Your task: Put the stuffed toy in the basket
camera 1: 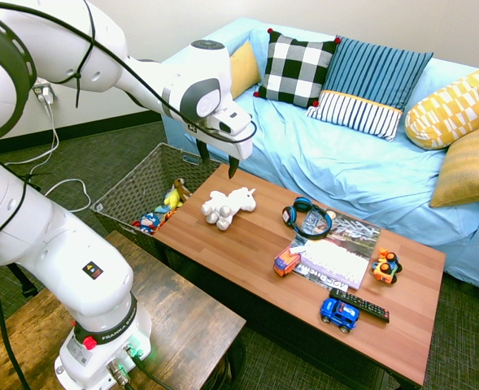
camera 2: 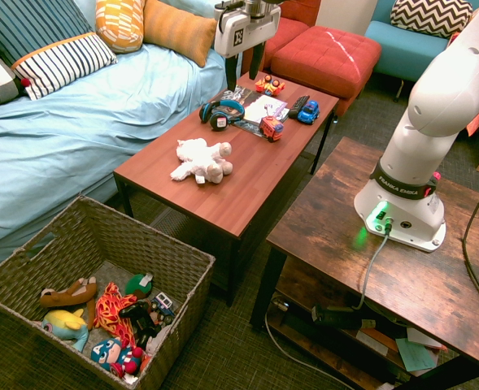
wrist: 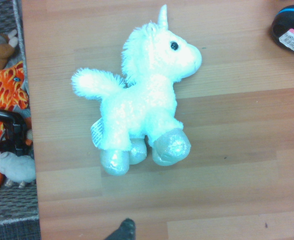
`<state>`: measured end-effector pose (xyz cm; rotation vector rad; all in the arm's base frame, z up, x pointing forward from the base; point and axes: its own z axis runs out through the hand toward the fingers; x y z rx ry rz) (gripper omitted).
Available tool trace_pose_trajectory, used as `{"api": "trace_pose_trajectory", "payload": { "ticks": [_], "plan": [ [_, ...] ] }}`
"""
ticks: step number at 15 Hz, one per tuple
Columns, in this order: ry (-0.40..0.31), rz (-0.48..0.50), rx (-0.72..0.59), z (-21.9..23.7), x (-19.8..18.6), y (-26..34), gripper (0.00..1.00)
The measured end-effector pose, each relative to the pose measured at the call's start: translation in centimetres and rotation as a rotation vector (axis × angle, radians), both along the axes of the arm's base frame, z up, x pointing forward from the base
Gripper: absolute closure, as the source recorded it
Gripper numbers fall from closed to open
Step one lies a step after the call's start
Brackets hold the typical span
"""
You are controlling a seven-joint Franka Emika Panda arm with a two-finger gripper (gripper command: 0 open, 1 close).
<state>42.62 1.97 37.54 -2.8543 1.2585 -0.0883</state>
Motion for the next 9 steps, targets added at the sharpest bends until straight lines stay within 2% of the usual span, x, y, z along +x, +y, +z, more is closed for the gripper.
{"api": "trace_pose_trajectory", "payload": {
  "ticks": [4, 9],
  "plan": [
    [0.005, -0.005, -0.004, -0.9, 0.9, 0.8, 0.00],
    [-0.009, -0.065, -0.014, -5.6, 5.9, 2.0, 0.00]
  ]
}}
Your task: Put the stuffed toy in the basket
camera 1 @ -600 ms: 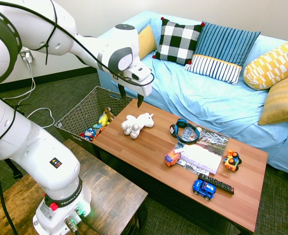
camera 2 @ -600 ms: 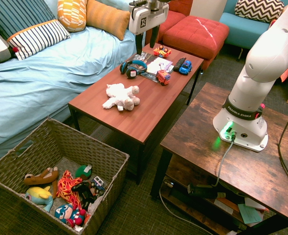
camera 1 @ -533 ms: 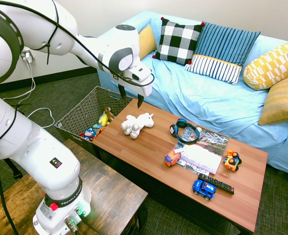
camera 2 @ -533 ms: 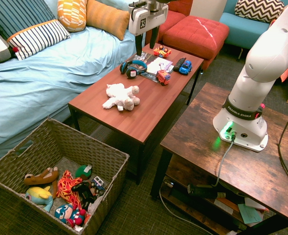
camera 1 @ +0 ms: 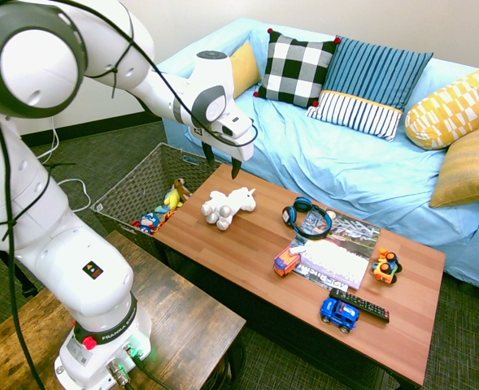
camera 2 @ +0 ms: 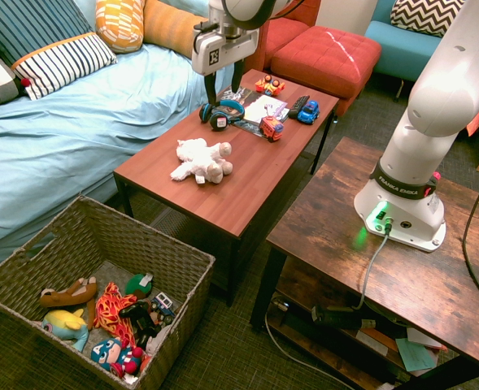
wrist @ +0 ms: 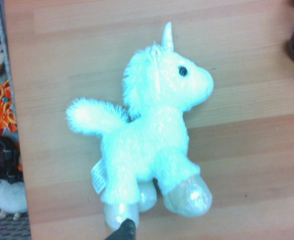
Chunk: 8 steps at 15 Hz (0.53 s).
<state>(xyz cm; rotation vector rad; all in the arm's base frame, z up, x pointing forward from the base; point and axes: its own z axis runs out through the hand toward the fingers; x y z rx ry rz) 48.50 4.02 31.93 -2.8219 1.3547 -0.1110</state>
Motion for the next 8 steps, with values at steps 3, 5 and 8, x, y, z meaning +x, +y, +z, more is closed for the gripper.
{"api": "trace_pose_trajectory", "payload": {
  "ticks": [3, 5, 8],
  "plan": [
    [0.018, -0.050, 0.011, -4.8, 2.8, 0.7, 0.00],
    [0.045, -0.074, 0.011, -7.9, 4.2, 1.2, 0.00],
    [0.077, -0.106, 0.021, -11.7, 5.7, 1.5, 0.00]
  ]
}}
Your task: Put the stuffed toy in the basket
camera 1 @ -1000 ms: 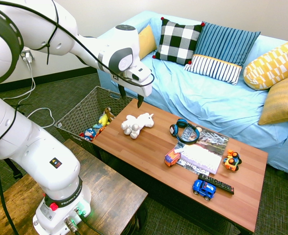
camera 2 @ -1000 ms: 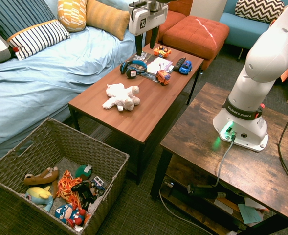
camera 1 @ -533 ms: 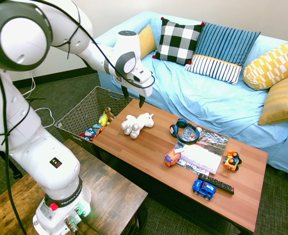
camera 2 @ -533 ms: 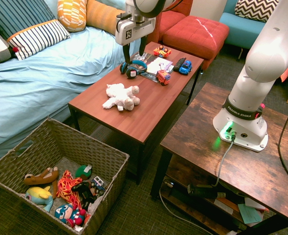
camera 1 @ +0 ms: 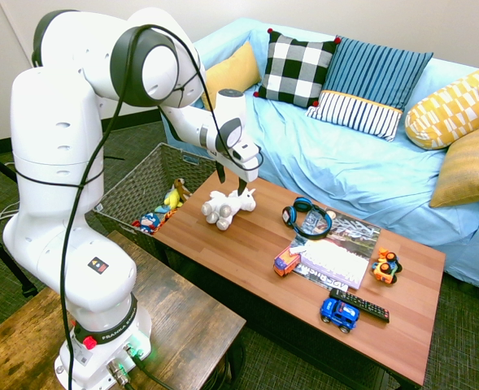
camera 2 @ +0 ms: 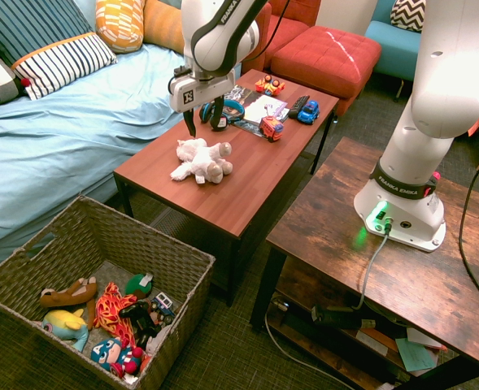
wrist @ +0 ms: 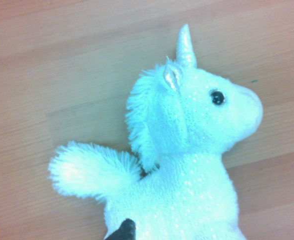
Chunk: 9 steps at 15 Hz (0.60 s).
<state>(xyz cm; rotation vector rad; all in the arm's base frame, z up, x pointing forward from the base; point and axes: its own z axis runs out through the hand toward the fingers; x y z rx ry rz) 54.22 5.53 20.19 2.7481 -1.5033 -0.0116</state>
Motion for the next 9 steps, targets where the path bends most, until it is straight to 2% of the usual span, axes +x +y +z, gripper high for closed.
{"api": "trace_pose_trajectory", "payload": {
  "ticks": [4, 9],
  "plan": [
    [0.045, -0.027, 0.008, -4.5, 1.7, 0.3, 0.00],
    [0.067, -0.030, -0.009, -7.6, 3.0, 0.5, 0.00]
  ]
}}
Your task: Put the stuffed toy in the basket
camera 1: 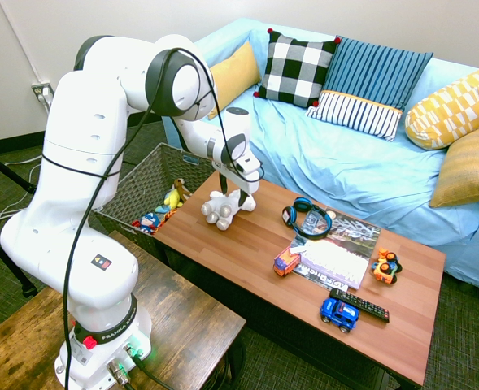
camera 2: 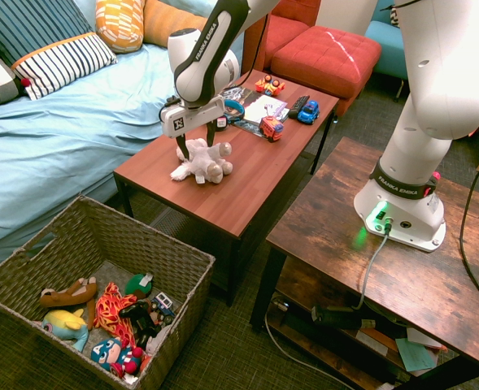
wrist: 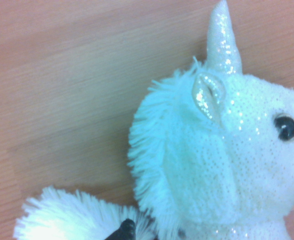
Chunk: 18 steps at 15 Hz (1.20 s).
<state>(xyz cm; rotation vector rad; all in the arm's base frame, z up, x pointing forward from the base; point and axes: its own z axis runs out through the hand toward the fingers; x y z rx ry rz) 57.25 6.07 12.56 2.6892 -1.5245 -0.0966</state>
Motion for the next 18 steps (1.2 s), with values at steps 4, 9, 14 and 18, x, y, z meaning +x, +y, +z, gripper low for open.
{"api": "trace_pose_trajectory", "payload": {
  "ticks": [4, 9, 14, 18],
  "plan": [
    [0.015, -0.009, -0.006, -1.8, 0.6, -0.6, 1.00],
    [0.030, -0.003, 0.004, -3.2, 0.9, -0.6, 1.00],
    [0.035, 0.014, 0.017, -3.5, 0.9, -0.3, 1.00],
    [0.036, 0.061, 0.035, -2.6, 1.4, 0.0, 1.00]
  ]
}}
